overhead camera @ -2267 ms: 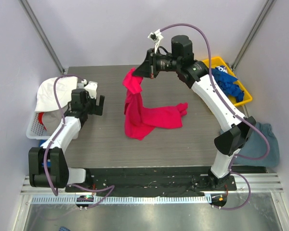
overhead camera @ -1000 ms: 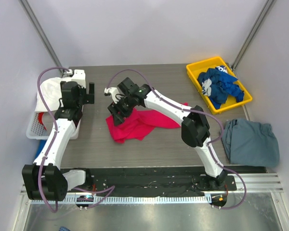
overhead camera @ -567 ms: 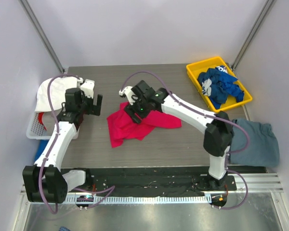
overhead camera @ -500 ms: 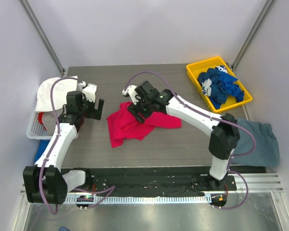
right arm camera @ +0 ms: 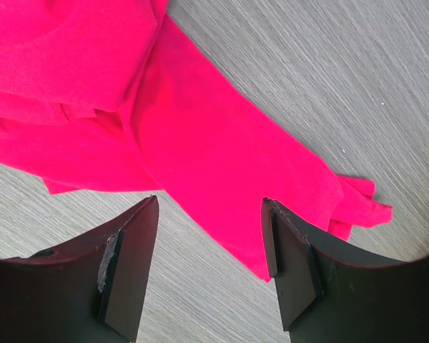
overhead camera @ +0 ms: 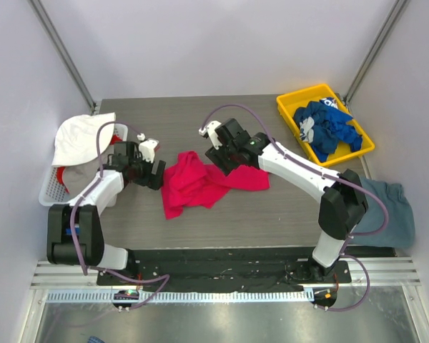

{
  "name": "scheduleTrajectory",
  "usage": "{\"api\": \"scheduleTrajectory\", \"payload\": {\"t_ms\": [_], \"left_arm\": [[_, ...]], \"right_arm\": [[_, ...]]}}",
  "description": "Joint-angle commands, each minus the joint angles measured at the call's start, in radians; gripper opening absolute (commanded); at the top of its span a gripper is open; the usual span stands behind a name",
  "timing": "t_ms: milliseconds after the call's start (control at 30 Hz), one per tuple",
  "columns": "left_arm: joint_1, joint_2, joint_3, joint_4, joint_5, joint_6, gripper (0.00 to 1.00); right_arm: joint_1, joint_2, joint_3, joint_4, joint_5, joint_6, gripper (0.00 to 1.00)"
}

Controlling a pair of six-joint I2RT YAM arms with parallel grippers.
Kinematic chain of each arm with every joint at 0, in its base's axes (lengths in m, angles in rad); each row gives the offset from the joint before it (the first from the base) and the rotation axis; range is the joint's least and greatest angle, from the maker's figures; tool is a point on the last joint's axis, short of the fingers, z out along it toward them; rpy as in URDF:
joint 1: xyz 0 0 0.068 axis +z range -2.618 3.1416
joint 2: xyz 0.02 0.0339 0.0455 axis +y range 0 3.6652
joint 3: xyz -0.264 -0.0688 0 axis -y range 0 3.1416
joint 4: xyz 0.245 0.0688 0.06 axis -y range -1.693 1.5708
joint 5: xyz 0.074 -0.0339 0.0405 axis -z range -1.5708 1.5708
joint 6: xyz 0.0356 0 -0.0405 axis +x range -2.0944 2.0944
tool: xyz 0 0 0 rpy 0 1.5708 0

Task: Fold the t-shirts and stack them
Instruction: Move the tshirt to the center of the board, then flatten the tshirt out

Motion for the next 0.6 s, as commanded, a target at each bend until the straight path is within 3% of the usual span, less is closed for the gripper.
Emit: {"api": "scheduleTrajectory", "payload": {"t_ms": [0,567], "left_arm": [[-0.005,0.055,0.016,0.115,0.058,-0.006,0.89],[-0.003,0.261,0.12,0.217,0.13,0.008,0.73]], "right_arm": [[-0.003,-0.033,-0.007,0.039,0.001,-0.012,0.66],[-0.012,-0.068,-0.087,0.044,-0.008,-0.017,0.63]]}}
